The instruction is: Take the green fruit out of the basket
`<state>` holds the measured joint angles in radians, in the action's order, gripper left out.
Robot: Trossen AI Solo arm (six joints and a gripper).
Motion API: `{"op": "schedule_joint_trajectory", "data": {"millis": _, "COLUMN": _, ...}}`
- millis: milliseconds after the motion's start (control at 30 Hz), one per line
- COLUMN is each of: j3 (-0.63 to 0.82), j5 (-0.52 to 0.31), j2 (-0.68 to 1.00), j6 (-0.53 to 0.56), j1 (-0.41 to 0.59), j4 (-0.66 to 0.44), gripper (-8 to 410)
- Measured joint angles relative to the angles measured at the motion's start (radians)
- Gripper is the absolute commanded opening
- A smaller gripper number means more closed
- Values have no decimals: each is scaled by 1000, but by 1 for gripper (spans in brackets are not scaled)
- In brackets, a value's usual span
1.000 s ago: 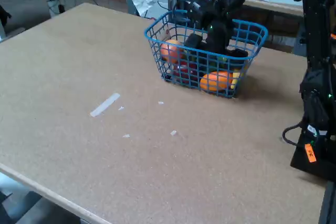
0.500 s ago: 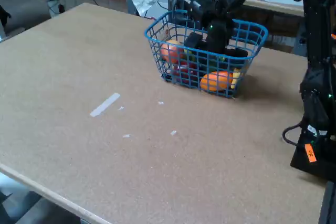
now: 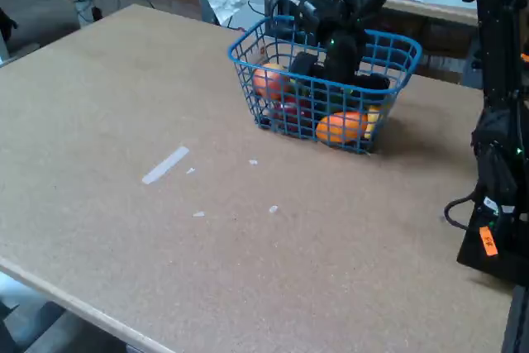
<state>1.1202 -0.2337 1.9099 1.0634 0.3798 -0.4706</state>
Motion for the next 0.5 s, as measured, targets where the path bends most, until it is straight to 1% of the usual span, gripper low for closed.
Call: {"op": "schedule_joint_trajectory", "data": {"millis": 500, "j3": 5, "j5": -3, "j2": -100, "j6": -22, "j1": -2, "j4": 2, "gripper": 209}}
